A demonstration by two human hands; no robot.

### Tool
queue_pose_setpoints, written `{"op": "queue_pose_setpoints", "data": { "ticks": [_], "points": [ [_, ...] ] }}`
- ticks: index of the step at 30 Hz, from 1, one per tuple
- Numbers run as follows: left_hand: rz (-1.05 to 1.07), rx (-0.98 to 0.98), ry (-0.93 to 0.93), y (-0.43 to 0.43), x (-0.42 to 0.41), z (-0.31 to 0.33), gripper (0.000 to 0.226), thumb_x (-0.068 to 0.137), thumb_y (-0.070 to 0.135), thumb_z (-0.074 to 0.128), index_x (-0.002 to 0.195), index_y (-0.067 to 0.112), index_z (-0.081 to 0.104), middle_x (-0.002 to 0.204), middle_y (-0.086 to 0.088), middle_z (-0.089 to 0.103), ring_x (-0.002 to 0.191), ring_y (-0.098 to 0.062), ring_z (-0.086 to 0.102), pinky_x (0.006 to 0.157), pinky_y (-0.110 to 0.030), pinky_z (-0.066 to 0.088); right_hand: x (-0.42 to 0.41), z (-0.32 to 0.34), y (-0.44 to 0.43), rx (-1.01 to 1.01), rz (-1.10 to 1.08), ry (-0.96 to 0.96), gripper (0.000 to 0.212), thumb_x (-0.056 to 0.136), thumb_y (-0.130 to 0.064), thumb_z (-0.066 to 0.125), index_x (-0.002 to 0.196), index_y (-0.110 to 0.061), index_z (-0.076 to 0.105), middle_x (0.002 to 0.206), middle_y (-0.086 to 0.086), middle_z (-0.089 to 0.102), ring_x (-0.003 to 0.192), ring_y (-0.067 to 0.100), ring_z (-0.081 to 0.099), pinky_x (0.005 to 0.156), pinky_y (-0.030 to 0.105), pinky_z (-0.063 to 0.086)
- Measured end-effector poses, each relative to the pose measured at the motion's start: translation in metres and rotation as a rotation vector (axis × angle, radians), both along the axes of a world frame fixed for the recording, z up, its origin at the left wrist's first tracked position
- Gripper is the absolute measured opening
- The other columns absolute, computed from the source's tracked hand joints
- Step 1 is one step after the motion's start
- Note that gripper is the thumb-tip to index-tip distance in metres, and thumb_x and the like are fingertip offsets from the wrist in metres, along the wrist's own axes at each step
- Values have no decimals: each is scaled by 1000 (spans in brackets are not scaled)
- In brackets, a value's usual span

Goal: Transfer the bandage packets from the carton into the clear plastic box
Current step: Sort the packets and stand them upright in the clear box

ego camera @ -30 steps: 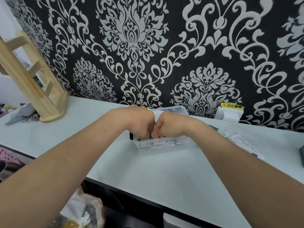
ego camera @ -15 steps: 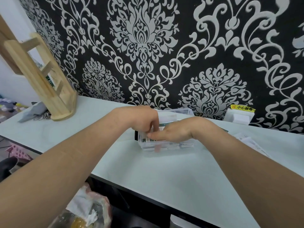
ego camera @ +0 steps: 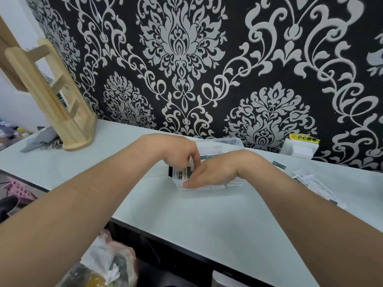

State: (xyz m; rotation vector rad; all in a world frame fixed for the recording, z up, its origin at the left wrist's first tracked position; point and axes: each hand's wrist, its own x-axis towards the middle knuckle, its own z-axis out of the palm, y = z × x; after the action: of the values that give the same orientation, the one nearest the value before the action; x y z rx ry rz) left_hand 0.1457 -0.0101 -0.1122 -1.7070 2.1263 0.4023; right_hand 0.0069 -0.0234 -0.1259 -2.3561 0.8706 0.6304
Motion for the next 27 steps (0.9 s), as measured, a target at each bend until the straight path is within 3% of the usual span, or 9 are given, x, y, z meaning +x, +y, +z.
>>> {"op": "queue_pose_setpoints", "data": {
  "ticks": [4,6,10,16,19,21,23,25,27],
  "points": [
    [39,-31,-3,0,0,0,44,80,3,47,87,44,62,72,15,57,71,-8,52,62,-27,46,-10,9,-2,33,-28,-159,46,93,-61,41,128,-36,59,143,-14,47,133,10,40,111,29,28],
    [46,-35,20,0,0,-1,40,80,5,51,74,43,59,71,12,60,70,-10,54,63,-28,48,-23,16,-4,73,-100,-300,41,93,-57,46,119,-32,66,131,-16,57,124,7,48,106,28,35],
    [70,-117,138,-1,7,0,46,79,3,50,96,40,72,70,8,63,66,-11,57,72,-38,55,-57,26,-4,101,-331,-612,28,94,-46,51,103,-31,73,110,-23,62,102,-9,51,74,19,40],
    [176,-538,539,11,-37,27,31,89,7,56,88,33,74,84,13,69,80,-7,63,81,-25,52,-119,21,-2,0,-719,-883,17,92,-32,59,90,-26,75,85,-5,66,80,8,56,76,27,42],
    [187,-613,661,25,-90,29,33,86,5,53,87,30,75,83,17,69,74,2,60,77,-18,47,-157,14,0,-98,-834,-815,13,92,-33,62,97,-26,71,90,-6,68,73,5,57,67,23,42],
    [170,-590,688,31,-125,13,36,86,4,49,98,27,75,94,10,72,83,-4,62,83,-23,49,-177,5,-3,-214,-858,-664,19,90,-32,64,108,-27,66,93,-3,67,63,5,54,61,23,40],
    [149,-515,648,34,-164,-16,38,89,6,48,116,23,68,117,1,68,108,-18,60,96,-31,46,-195,-8,-5,-304,-864,-446,43,86,-35,68,127,-27,55,112,1,63,85,14,61,74,30,48],
    [136,-431,532,32,-196,-51,41,89,8,47,128,15,57,132,-10,56,125,-28,46,102,-36,39,-208,-24,-5,-365,-872,-282,67,81,-42,71,140,-29,42,134,7,51,117,25,52,93,38,47],
    [155,-377,411,27,-213,-78,48,89,11,47,137,12,45,145,-16,38,139,-34,26,113,-42,27,-213,-42,-5,-391,-850,-197,82,76,-50,72,145,-31,32,140,9,44,125,30,45,99,41,44]
  ]
}}
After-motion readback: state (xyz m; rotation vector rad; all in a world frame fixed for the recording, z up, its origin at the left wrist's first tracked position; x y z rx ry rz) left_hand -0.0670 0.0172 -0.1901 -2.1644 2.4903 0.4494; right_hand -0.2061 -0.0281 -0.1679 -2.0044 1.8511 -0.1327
